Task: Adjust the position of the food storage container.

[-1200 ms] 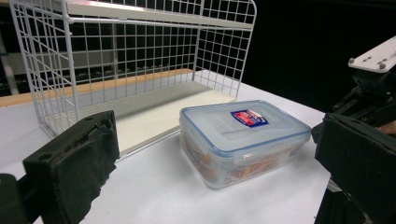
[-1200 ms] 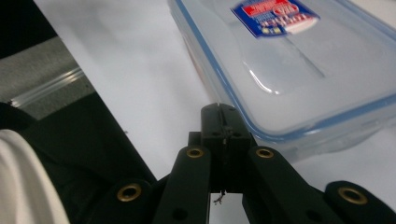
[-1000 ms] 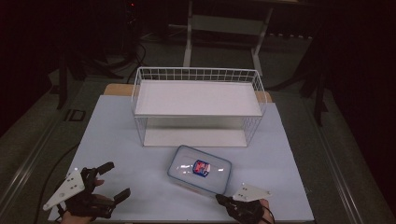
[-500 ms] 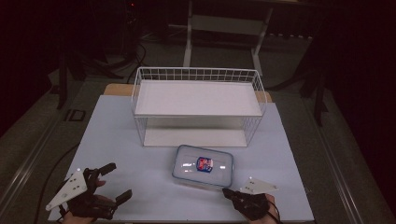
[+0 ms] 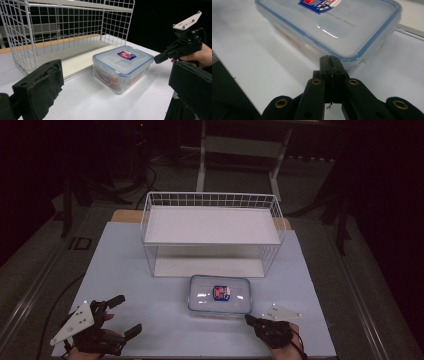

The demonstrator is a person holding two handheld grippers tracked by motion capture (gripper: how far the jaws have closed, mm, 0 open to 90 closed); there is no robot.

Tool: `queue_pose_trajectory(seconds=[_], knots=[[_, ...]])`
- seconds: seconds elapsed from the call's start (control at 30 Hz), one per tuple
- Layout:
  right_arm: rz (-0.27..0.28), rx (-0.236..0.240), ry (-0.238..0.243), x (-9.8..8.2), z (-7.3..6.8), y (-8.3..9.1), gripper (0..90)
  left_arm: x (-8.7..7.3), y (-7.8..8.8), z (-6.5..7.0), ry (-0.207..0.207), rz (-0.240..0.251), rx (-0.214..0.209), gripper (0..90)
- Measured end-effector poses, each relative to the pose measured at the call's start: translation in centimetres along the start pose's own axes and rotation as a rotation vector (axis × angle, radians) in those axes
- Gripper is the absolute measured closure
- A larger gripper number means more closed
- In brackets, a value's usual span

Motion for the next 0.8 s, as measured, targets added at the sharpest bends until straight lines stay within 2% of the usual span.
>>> queue_pose_trajectory(seconds=[0.07,0.37,0.47,0.57,0.63,0.67,0.7,0.8], knots=[[0.0,-0.018,-0.001,0.1,0.3,0.0,90.0,0.0,0.0,0.0,-0.001,-0.001,-0.001,0.0],[0.008,-0.031,-0.017,0.4,1.2,-0.2,90.0,-0.1,-0.1,0.0,-0.004,-0.006,-0.006,0.0],[0.036,-0.046,-0.021,0.8,1.6,0.4,90.0,-0.1,-0.1,0.0,-0.005,-0.005,-0.007,0.0],[0.059,-0.092,-0.029,1.5,2.9,0.7,90.0,-0.1,-0.1,0.0,0.002,-0.006,-0.006,0.0],[0.058,-0.121,-0.05,1.7,4.5,0.4,90.0,-0.2,-0.2,0.0,0.0,-0.01,-0.009,0.0],[0.058,-0.121,-0.05,1.7,4.5,0.4,90.0,-0.2,-0.2,0.0,0.0,-0.01,-0.009,0.0],[0.054,-0.144,-0.055,1.8,5.4,-0.1,90.0,-0.2,-0.2,0.0,0.0,-0.011,-0.012,0.0],[0.035,-0.173,-0.044,1.9,6.3,-1.0,90.0,-0.2,-0.3,0.1,0.008,-0.015,-0.02,0.0]])
Point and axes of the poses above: each handheld gripper's, and its own axes: y roughly backward along the jaws, x roughly out of its top, z roughly to its right, the point moved 4 cm from there along -y, roughly forward along the jaws, and after that the axes turned 5 degrees about x, right-handed, at the moved point
